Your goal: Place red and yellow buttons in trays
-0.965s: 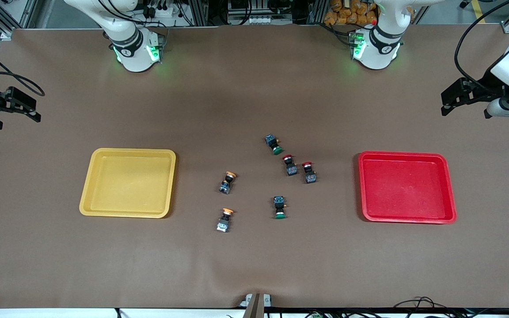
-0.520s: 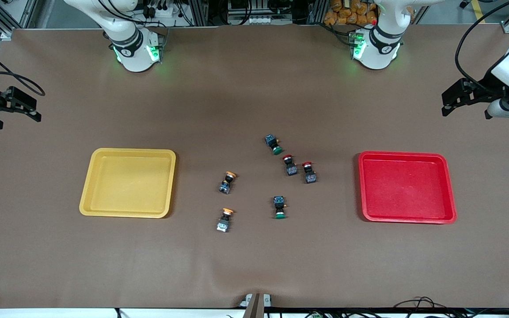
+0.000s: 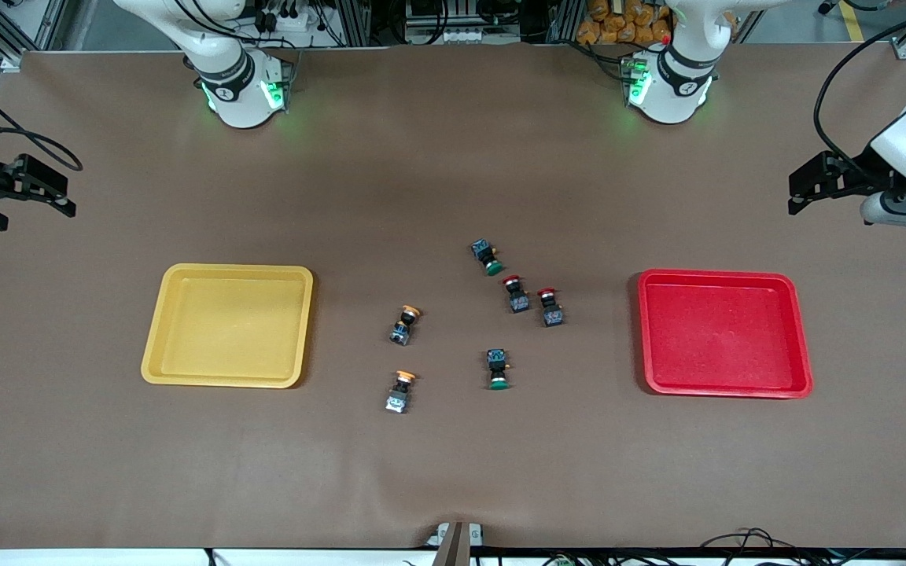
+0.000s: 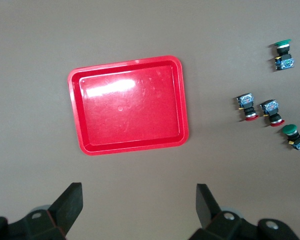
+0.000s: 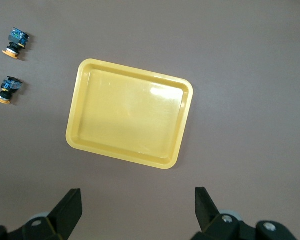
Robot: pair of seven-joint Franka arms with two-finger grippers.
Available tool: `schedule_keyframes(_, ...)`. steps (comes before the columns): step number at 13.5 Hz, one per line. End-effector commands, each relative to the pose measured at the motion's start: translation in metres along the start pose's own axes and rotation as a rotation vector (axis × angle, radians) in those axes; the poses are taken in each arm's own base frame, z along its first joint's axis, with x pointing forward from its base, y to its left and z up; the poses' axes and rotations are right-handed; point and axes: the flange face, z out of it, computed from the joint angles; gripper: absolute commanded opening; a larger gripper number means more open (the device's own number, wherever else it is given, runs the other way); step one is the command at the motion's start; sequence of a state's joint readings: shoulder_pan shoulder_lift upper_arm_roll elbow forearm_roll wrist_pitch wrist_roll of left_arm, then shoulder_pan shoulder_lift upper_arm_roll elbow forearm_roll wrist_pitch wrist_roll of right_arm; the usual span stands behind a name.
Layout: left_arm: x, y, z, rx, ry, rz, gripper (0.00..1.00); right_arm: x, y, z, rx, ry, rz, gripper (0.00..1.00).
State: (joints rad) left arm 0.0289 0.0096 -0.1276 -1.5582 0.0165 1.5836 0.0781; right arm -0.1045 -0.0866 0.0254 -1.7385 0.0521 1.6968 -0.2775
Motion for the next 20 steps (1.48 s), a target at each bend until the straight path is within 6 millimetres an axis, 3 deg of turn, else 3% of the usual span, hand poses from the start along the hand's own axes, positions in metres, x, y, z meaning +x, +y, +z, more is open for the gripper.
schedule_keyframes(1,0.003,-0.001,0.003,0.01,-0.024,0.003,1.0,0.03,-0.028,-0.007,-0.008,0.012,0.036,1.0)
schedule_keyframes(4,0.014,-0.002,0.025,0.002,-0.06,0.002,1.0,0.068,-0.073,-0.007,0.013,0.035,0.061,1.0)
schedule_keyframes(6,0.025,-0.006,0.046,-0.007,-0.082,0.001,1.0,0.092,-0.119,0.0,0.02,0.034,0.113,1.0)
schedule_keyframes(10,0.032,-0.005,0.057,-0.015,-0.081,0.002,1.0,0.138,-0.238,0.018,0.043,0.057,0.263,1.0)
schedule_keyframes(13,0.037,-0.007,0.069,-0.016,-0.104,0.003,1.0,0.16,-0.31,0.048,0.049,0.061,0.279,1.0)
schedule_keyframes(14,0.041,-0.01,0.083,-0.019,-0.127,0.002,1.0,0.159,-0.324,0.056,0.046,0.053,0.266,1.0)
schedule_keyframes(17,0.058,-0.023,0.128,-0.046,-0.164,-0.017,1.0,0.16,-0.337,0.091,0.005,0.01,0.244,1.0)
schedule_keyframes(20,0.077,-0.013,0.164,-0.056,-0.153,-0.005,1.0,0.161,-0.344,0.153,-0.027,-0.047,0.238,1.0)
